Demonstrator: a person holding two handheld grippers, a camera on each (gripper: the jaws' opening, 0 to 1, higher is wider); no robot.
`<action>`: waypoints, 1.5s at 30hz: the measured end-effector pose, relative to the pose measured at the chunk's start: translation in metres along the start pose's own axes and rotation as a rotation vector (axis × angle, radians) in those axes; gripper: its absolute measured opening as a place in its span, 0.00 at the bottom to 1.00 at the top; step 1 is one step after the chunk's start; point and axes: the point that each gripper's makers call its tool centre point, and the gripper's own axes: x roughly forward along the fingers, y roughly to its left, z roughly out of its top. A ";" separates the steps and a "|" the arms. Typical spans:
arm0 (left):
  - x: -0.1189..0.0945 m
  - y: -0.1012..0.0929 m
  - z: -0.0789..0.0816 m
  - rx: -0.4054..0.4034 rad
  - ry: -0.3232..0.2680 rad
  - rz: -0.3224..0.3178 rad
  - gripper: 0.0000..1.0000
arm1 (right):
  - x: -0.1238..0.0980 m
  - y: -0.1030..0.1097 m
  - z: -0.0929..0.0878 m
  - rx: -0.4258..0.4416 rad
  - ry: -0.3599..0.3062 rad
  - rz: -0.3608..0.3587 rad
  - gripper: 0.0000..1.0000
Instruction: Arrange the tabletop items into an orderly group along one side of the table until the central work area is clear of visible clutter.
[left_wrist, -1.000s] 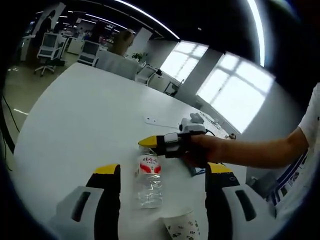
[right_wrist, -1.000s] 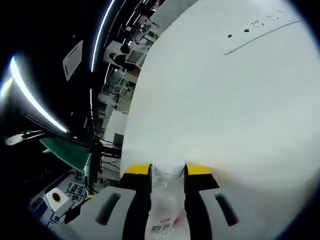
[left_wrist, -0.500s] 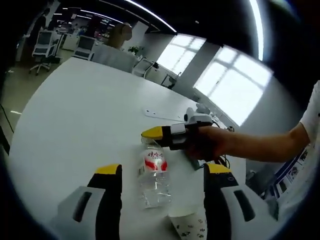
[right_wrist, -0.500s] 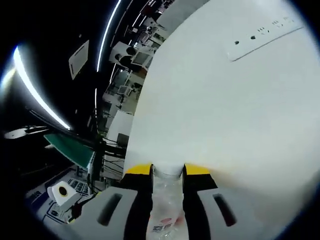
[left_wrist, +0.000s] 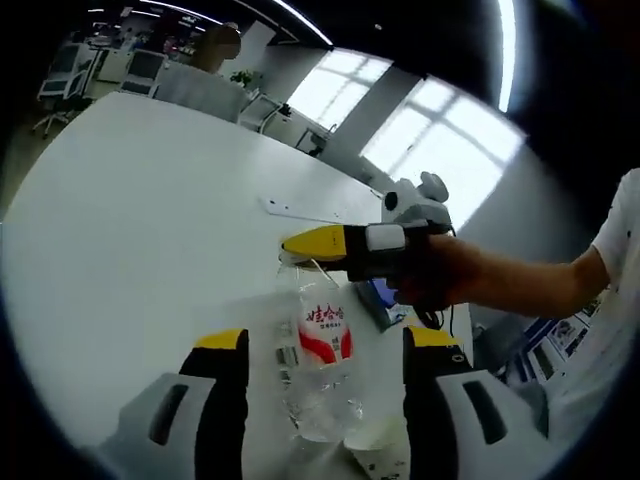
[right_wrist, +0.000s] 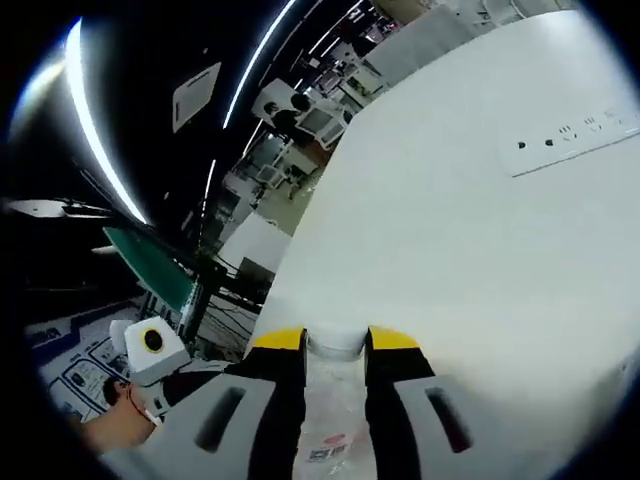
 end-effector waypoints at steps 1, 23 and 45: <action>0.004 0.000 0.000 -0.001 0.010 -0.016 0.63 | 0.000 0.001 0.001 -0.011 0.000 -0.002 0.20; 0.026 -0.020 -0.019 0.159 0.165 -0.234 0.45 | -0.013 0.062 -0.002 -0.373 -0.013 0.050 0.19; 0.051 -0.051 0.012 0.514 0.102 -0.222 0.42 | -0.069 0.083 0.017 -0.836 -0.089 0.008 0.19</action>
